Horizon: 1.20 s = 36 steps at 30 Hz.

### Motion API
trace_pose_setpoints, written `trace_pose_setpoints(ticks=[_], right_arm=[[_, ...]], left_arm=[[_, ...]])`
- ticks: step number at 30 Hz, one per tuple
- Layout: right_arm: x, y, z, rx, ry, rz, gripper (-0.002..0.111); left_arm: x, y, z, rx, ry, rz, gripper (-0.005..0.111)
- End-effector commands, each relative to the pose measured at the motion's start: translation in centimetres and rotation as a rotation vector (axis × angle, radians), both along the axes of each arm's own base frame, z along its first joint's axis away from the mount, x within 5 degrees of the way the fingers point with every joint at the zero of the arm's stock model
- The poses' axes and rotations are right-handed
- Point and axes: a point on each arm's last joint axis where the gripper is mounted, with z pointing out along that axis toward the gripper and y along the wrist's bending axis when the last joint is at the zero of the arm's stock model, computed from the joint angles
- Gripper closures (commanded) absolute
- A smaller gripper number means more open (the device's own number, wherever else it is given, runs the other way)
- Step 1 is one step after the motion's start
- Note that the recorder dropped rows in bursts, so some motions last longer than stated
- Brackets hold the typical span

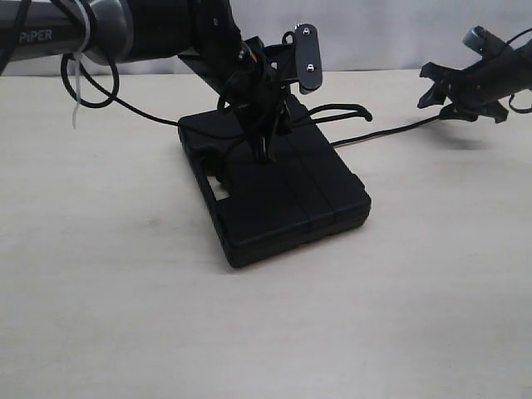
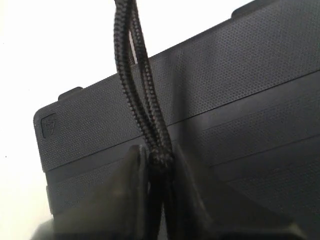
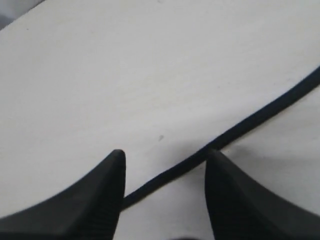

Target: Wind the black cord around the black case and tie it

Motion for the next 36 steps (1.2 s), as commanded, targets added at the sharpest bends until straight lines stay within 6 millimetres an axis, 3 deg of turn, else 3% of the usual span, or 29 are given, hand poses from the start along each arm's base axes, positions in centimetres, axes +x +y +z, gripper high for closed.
trace_pose_setpoints(ticks=[1,5,10,19,29,36], right_arm=[[0.5,-0.3,1.3,-0.174,0.005,0.020,0.061],[1.9,1.1,2.3,-0.289,-0.125,0.062,0.074],[2.7,3.5,0.8,-0.398,-0.170,0.189,0.105],[1.5,2.9,-3.3,-0.522,0.062,0.217,0.104],[-2.4,4.3,-3.7,-0.327,0.466,0.355,0.104],[-6.5,6.6,-6.0,-0.069,0.621,0.497,0.104]], left_arm=[[0.1,0.1,0.6,-0.019,-0.018,0.013,0.107],[0.1,0.1,0.6,-0.020,-0.015,0.013,0.107],[0.0,0.1,0.6,-0.016,-0.009,0.011,0.107],[-0.1,0.2,0.4,-0.005,0.014,0.006,0.107],[-0.3,0.2,0.4,-0.005,0.036,0.007,0.107],[-0.7,0.0,0.3,-0.028,0.080,0.012,0.107]])
